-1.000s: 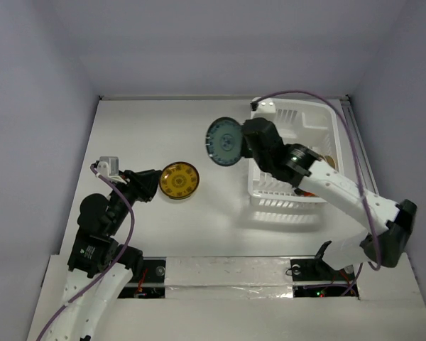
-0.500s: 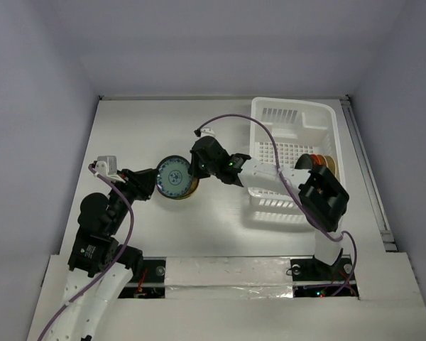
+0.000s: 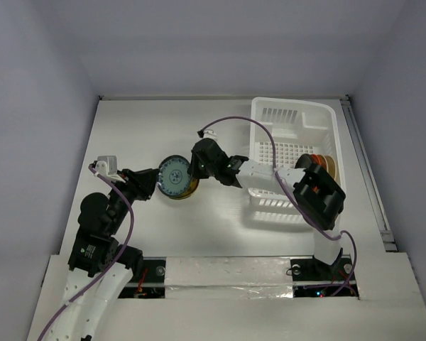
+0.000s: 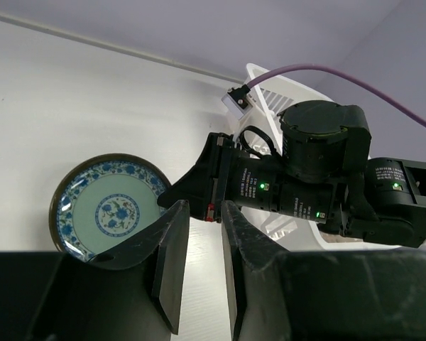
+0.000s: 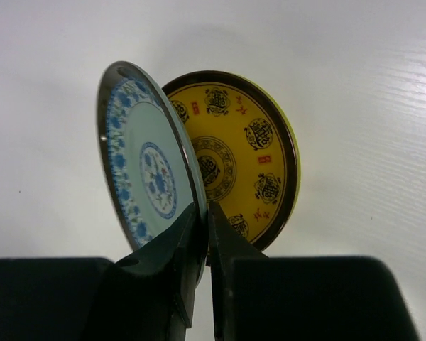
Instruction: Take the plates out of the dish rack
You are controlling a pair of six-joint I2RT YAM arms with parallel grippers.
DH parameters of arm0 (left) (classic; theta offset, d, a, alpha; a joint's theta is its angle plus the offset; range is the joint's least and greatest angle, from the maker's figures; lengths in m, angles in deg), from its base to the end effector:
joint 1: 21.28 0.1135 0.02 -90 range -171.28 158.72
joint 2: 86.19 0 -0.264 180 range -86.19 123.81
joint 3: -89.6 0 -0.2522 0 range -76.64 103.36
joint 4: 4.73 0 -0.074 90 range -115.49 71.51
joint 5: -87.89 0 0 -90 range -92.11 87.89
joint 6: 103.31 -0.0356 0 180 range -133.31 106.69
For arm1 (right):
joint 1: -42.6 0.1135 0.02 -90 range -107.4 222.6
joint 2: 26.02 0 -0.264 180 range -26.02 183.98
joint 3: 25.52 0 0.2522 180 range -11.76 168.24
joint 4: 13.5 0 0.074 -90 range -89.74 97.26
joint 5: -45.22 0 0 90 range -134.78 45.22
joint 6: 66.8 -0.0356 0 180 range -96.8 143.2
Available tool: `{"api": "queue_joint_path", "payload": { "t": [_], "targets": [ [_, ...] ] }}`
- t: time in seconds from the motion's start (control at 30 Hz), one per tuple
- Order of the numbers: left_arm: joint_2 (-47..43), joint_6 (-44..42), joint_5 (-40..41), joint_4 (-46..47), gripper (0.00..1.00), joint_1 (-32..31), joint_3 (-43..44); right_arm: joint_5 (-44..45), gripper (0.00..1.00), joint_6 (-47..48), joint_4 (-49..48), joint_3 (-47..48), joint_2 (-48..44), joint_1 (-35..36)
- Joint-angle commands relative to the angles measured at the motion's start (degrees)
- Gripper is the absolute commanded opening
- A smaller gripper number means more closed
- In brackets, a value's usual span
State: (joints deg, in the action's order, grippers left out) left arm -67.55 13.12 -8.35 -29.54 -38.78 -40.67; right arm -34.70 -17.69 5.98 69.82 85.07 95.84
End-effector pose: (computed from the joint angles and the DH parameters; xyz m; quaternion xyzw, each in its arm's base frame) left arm 0.0890 -0.0321 0.3401 -0.0115 0.6675 -0.3118 0.6761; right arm 0.2724 0.3542 0.2285 -0.0550 0.8837 0.2823 0.3692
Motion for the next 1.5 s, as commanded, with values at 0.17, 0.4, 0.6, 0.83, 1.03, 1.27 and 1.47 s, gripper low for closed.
{"api": "queue_joint_path", "payload": {
  "t": [0.17,0.4,0.6,0.83,1.03,1.27,1.47],
  "targets": [
    [0.0,0.11,-0.97,2.0,0.22,0.45,-0.37,3.98,0.47,-0.52,0.87,-0.9,-0.87,-0.06],
    [-0.35,0.11,-1.4,2.43,0.25,0.45,-0.37,8.97,0.72,2.03,6.66,-1.69,-5.43,-0.06],
    [-0.97,0.11,-1.67,2.44,0.26,0.45,-0.46,24.3,0.18,4.58,16.57,-3.71,-15.27,-0.06],
    [-2.72,0.02,-1.67,2.52,0.16,-0.08,-0.37,34.56,0.0,3.79,33.56,-7.57,-30.47,-9.8],
    [-5.01,0.11,-0.7,2.08,0.1,-1.84,-0.19,31.66,0.17,6.34,40.33,-14.6,-43.75,-24.48],
    [-7.2,0.02,-0.35,2.08,0.17,-4.39,-0.28,25.68,0.34,10.3,42.98,-17.42,-45.87,-31.52],
    [-8.96,0.2,0.44,1.82,0.22,-6.14,-0.19,21.46,0.34,12.14,45.16,-14.79,-41.66,-33.36]
  ]
}}
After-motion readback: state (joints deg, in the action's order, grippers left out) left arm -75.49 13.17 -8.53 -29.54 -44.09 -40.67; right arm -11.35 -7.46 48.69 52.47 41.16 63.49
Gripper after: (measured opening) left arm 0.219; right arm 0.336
